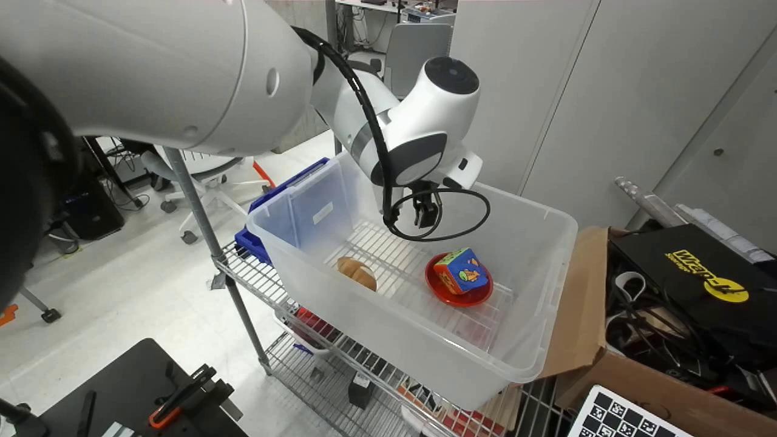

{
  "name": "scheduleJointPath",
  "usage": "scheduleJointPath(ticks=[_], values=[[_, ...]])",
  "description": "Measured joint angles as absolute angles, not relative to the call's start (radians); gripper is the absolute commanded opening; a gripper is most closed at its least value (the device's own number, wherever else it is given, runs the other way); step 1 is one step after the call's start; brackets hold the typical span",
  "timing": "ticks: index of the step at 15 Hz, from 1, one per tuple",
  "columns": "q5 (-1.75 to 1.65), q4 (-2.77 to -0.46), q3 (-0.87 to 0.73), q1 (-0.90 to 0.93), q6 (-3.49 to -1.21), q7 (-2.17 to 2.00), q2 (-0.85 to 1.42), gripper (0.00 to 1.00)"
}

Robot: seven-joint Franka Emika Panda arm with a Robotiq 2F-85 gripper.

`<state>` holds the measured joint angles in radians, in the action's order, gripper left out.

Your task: Move the pillow from left to right.

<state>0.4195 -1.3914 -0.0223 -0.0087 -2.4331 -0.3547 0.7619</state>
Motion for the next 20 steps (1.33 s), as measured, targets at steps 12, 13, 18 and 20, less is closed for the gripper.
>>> scheduleJointPath(ticks=[12,13,18,20], values=[[0.277,-1.2,-0.023,0.054,-2.201,-0.438,0.971,1.0],[0.251,-1.177,-0.032,0.06,-2.18,-0.443,0.997,1.0],[0.133,-1.082,-0.071,0.093,-2.021,-0.471,1.1,1.0],[0.107,-1.053,-0.072,0.102,-1.974,-0.467,1.126,1.0]])
